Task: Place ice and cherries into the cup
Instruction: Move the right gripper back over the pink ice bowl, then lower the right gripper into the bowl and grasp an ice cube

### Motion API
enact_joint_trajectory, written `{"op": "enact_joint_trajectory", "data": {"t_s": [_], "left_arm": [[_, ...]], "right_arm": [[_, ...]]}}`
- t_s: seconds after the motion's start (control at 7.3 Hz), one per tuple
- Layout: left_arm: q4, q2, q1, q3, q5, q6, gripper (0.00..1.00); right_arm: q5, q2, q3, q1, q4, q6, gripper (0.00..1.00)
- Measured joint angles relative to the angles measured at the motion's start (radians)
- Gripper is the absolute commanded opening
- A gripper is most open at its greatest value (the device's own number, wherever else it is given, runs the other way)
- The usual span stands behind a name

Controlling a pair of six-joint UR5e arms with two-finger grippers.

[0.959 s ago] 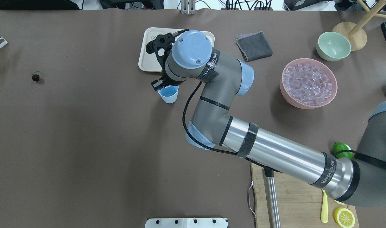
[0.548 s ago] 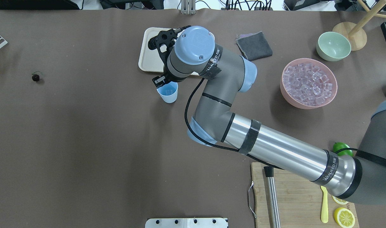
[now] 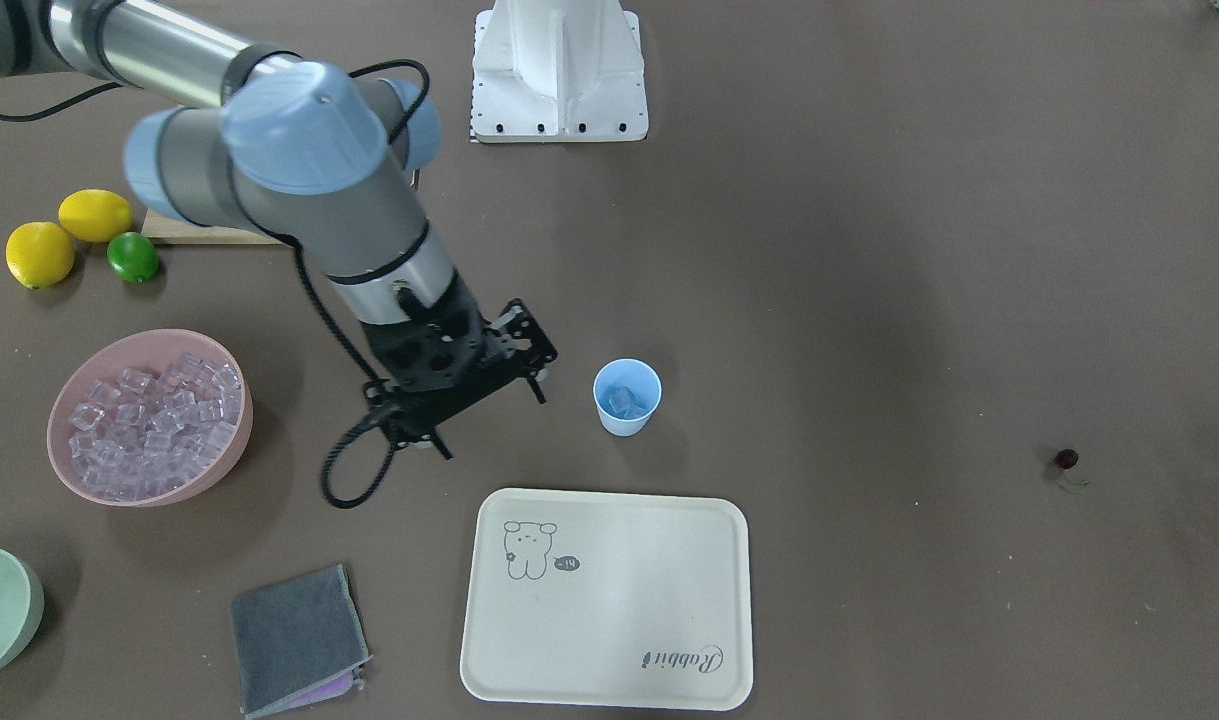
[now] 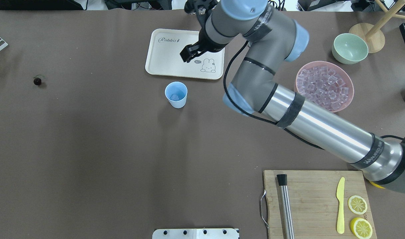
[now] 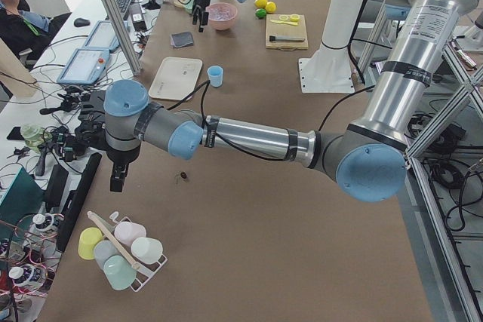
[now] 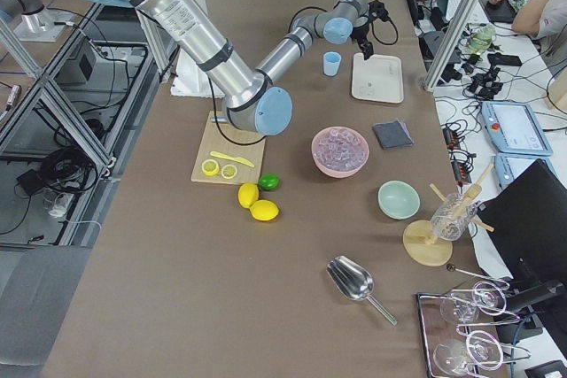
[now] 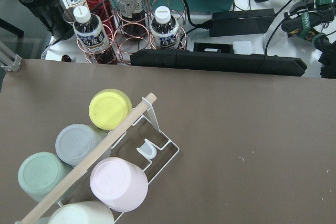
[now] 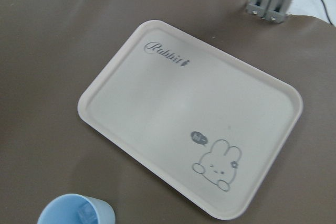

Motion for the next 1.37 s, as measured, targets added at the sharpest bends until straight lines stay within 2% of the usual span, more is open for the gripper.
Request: {"op": "enact_joint_trajectory", "data": {"t_s": [0.27, 0.55, 0.96, 1.37], "left_arm": [[0.0, 0.0, 0.0, -0.009, 0.002, 0.0, 0.98], [0.0, 0.001, 0.0, -0.013, 0.003, 0.001, 0.98], [-0.008, 0.002, 0.0, -0.023, 0.004, 0.001, 0.98], [-0.009, 0.001, 0.003, -0.024, 0.005, 0.005, 0.98]], "right_arm": [[0.002, -0.163, 0.197, 0.078, -0.125, 0.0, 1.0], [-0.032, -0.305, 0.285, 0.107, -0.153, 0.006, 1.0], [-0.071, -0.446, 0.303, 0.094, -0.159, 0.017, 1.0], [-0.072, -0.492, 0.273, 0.063, -0.154, 0.058, 1.0]]}}
